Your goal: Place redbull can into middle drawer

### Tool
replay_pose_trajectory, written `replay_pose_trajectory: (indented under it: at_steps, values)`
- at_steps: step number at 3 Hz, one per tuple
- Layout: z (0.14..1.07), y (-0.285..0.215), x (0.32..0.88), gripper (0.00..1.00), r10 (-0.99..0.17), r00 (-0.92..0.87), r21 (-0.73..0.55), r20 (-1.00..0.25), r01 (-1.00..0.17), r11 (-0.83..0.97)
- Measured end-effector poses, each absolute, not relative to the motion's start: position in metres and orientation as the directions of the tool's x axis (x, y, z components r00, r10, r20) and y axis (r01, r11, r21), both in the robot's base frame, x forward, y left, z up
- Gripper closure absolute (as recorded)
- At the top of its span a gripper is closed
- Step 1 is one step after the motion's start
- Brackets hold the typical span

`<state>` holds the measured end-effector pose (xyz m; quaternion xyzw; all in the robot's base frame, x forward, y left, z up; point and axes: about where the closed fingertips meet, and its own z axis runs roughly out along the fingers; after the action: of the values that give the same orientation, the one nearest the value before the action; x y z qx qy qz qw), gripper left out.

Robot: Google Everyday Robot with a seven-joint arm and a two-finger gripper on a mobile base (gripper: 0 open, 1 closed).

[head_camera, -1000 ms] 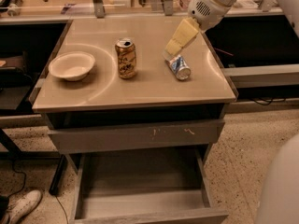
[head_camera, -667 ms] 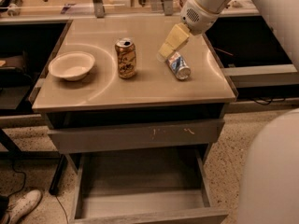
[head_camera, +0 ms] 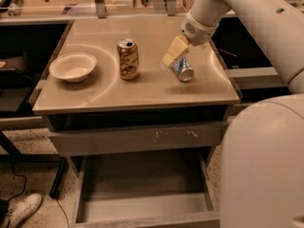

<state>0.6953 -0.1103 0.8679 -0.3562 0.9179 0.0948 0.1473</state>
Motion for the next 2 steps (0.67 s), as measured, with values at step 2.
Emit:
replay_pose_trajectory:
  at_steps: [2]
  values:
    - [0.837,-0.120,0.714,0.00,-0.593,-0.755,0.068,-0.279,-0.632,0.772]
